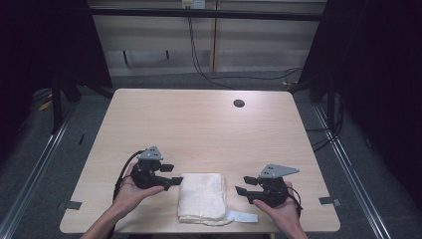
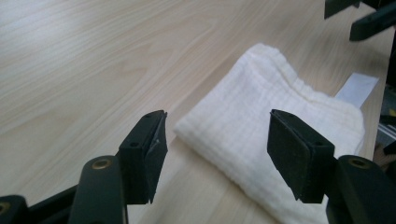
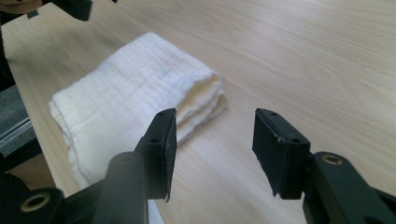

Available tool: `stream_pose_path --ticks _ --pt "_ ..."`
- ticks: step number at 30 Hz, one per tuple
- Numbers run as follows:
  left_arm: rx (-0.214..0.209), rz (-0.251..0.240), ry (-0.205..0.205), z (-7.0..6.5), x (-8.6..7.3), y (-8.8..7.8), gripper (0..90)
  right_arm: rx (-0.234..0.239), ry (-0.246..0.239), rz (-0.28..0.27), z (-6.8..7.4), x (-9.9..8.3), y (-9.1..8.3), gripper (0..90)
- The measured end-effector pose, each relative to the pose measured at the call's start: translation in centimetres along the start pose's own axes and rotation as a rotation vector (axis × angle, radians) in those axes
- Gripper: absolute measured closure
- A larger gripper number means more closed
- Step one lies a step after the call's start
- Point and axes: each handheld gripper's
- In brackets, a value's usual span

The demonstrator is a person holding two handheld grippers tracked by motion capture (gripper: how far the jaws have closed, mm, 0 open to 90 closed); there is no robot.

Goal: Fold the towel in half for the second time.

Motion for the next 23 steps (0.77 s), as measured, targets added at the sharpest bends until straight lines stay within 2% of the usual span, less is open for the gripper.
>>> stream_pose_path --ticks 1,3,5,6,7,8,9,11,12,13,14,15,16,19,20,23 --pt "0.0 0.0 0.0 0.0 0.0 0.0 37.8 0.0 0.0 0.0 0.0 0.0 0.0 50.0" --pt "0.033 0.008 0.007 -0.4 -1.1 -0.6 38.0 -0.025 0.006 0.002 -0.6 -0.4 -0.4 47.4" --pt "0.033 0.011 0.007 -0.4 -1.4 -0.9 37.9 -0.032 0.016 0.002 -0.8 -0.5 -0.6 46.5" --pt "0.025 0.011 -0.02 -0.4 -2.1 -1.4 37.9 -0.05 0.028 -0.008 -1.2 -0.8 -0.9 45.2" --pt "0.025 0.011 -0.02 -0.4 -2.1 -1.4 37.8 -0.05 0.028 -0.008 -1.2 -0.8 -0.9 45.2" --pt "0.035 0.027 -0.045 -0.3 -2.9 -1.8 37.2 -0.063 0.038 -0.016 -1.7 -1.0 -1.2 44.2" --pt "0.035 0.027 -0.045 -0.3 -2.9 -1.8 35.7 -0.067 0.045 -0.022 -1.9 -0.9 -1.4 43.6" --pt "0.061 0.017 -0.068 -0.3 -3.7 -2.4 33.5 -0.07 0.052 -0.033 -2.1 -0.9 -1.6 42.6" --pt "0.064 0.006 -0.078 -0.1 -4.5 -3.0 33.6 -0.076 0.062 -0.046 -2.3 -0.7 -2.0 41.1" --pt "0.064 0.006 -0.078 -0.1 -4.5 -3.0 33.3 -0.076 0.062 -0.046 -2.3 -0.7 -2.0 41.1" --pt "0.069 -0.008 -0.104 0.1 -5.4 -3.5 33.3 -0.082 0.063 -0.059 -2.4 -0.7 -2.2 40.6" --pt "0.069 -0.008 -0.104 0.1 -5.4 -3.5 33.2 -0.082 0.063 -0.059 -2.4 -0.7 -2.2 40.6" --pt "0.072 -0.021 -0.119 0.4 -6.2 -3.9 33.2 -0.095 0.067 -0.061 -2.6 -0.9 -2.2 39.5" --pt "0.08 -0.017 -0.112 0.6 -6.5 -4.2 32.9 -0.106 0.073 -0.07 -2.7 -1.1 -2.2 39.0" --pt "0.097 -0.028 -0.113 0.8 -6.5 -4.3 32.8 -0.118 0.07 -0.071 -3.0 -1.3 -2.1 38.6" --pt "0.105 -0.041 -0.11 0.9 -6.4 -4.5 31.7 -0.112 0.084 -0.063 -3.3 -1.4 -2.3 37.9"
Point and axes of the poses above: each handheld gripper's, and its own axes: y roughly forward along the jaws, x roughly out of its top, z roughly to its left, and after that the axes turned 4 degrees about y, right-handed
